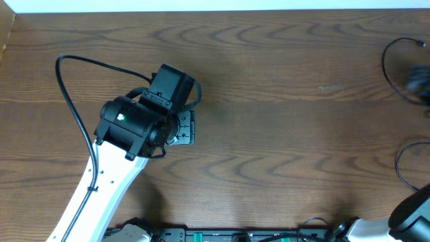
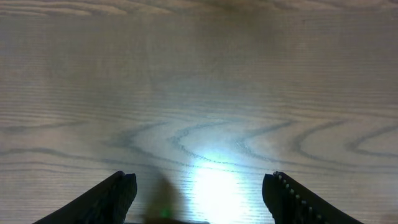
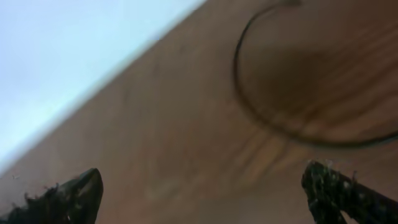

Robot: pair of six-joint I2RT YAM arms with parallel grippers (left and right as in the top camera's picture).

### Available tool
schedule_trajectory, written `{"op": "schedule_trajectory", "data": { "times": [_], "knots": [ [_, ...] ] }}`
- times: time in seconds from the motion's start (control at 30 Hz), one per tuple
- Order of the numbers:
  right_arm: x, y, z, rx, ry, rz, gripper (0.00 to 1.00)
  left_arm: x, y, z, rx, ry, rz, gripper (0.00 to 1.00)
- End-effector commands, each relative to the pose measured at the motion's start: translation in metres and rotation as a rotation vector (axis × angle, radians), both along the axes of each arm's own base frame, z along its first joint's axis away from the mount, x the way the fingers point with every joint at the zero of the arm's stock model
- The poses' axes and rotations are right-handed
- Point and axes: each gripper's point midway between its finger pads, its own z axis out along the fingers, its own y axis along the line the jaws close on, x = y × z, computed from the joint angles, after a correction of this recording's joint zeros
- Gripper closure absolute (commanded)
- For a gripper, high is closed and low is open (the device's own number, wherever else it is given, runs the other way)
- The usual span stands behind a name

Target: Untangle cables

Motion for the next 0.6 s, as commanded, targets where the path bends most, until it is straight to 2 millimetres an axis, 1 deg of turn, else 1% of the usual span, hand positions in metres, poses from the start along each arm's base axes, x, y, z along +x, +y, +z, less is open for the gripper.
{"op": "schedule_trajectory", "data": {
  "times": [0.0,0.07,0.13,0.23,0.27,0.3,0.33,0.37,0.4,0.43,0.47,0.5,0.53,0.57],
  "knots": [
    [0.004,0.011,-0.047,-0.304,0.246,0.056,0.01,0.000,-0.001,-0.002,0.006,0.006,-0.014,0.29],
    [0.001,0.010,-0.064,-0.371,0.349,0.016,0.01,0.000,-0.001,-0.002,0.006,0.006,-0.014,0.29],
    [-0.001,0.009,-0.075,-0.400,0.416,-0.045,0.01,0.000,-0.001,-0.002,0.006,0.007,-0.014,0.29],
    [-0.002,0.010,-0.088,-0.374,0.469,-0.149,0.01,0.000,0.000,-0.002,0.006,0.007,-0.013,0.29],
    [0.000,0.013,-0.092,-0.359,0.471,-0.148,0.01,0.000,-0.001,-0.002,0.006,0.007,-0.014,0.29],
    [0.002,0.017,-0.097,-0.352,0.473,-0.131,0.04,0.000,-0.001,-0.002,0.006,0.006,-0.013,0.29],
    [0.004,0.022,-0.103,-0.345,0.476,-0.094,0.16,0.000,-0.001,-0.002,0.006,0.006,-0.013,0.29],
    [0.008,0.028,-0.108,-0.343,0.472,-0.041,0.33,0.000,-0.001,-0.002,0.006,0.006,-0.013,0.29],
    [0.011,0.035,-0.114,-0.339,0.463,0.022,0.57,0.000,-0.001,-0.002,0.006,0.006,-0.013,0.29],
    [0.015,0.041,-0.118,-0.333,0.451,0.068,0.68,0.000,-0.001,-0.002,0.005,0.006,-0.013,0.29],
    [0.021,0.049,-0.123,-0.313,0.424,0.121,0.75,0.000,-0.001,-0.002,0.005,0.006,-0.013,0.29],
    [0.025,0.051,-0.123,-0.304,0.406,0.132,0.59,0.000,-0.001,-0.002,0.005,0.006,-0.013,0.29],
    [0.029,0.052,-0.121,-0.302,0.387,0.139,0.29,0.000,-0.001,-0.002,0.005,0.006,-0.013,0.29],
    [0.032,0.051,-0.119,-0.310,0.370,0.138,0.11,0.000,-0.001,-0.002,0.005,0.006,-0.013,0.29]
  ]
}}
